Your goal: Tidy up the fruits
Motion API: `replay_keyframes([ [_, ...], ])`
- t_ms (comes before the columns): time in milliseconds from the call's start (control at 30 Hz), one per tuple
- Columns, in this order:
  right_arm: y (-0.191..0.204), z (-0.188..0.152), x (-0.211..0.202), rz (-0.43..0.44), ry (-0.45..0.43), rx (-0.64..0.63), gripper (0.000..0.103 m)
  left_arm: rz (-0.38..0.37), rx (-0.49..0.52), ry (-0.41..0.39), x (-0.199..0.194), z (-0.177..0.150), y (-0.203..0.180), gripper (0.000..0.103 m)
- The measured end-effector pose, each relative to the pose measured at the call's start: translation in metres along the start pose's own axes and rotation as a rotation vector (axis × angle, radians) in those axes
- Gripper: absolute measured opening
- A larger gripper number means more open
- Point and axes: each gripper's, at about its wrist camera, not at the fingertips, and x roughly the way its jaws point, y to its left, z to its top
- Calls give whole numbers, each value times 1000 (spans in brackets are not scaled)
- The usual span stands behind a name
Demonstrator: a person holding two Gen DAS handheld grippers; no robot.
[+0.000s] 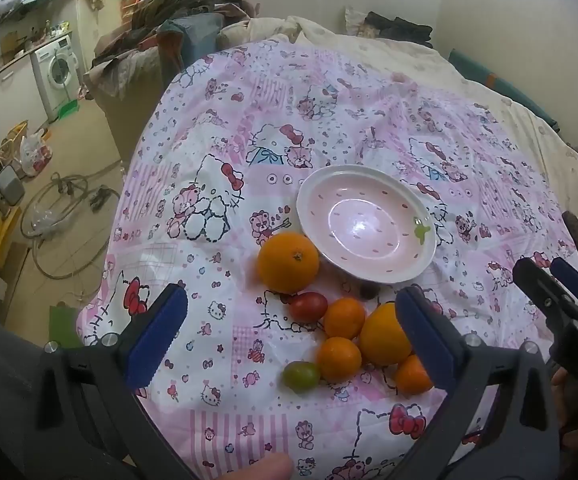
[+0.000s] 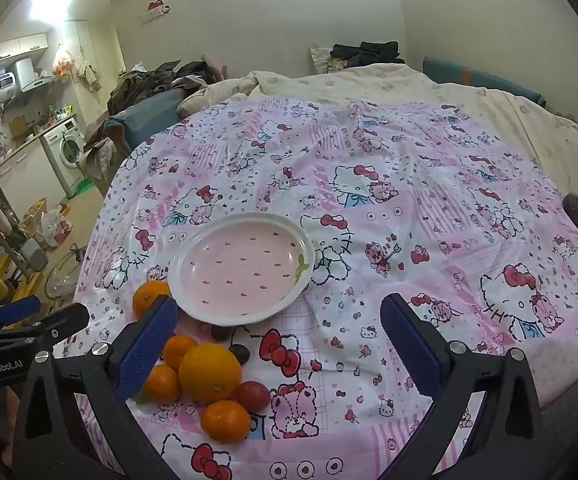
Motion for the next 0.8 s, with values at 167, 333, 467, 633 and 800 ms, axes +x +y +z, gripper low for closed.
replay_keyframes([
  [167, 0, -1, 0, 0, 0, -1, 103, -1, 1, 2, 0, 0, 0, 103],
  [333, 1, -1, 1, -1, 0, -2, 103, -2, 3, 3, 0, 0, 0, 103],
  [467, 1, -1, 0, -1, 1, -3, 103, -3, 1, 5, 0, 0, 0, 103],
  [633, 0, -1, 1, -2, 2, -3, 103, -1, 3, 2, 0, 0, 0, 103],
  [800, 0, -1, 2, -4, 3, 2, 103, 1, 1, 1, 0, 1, 0, 103],
])
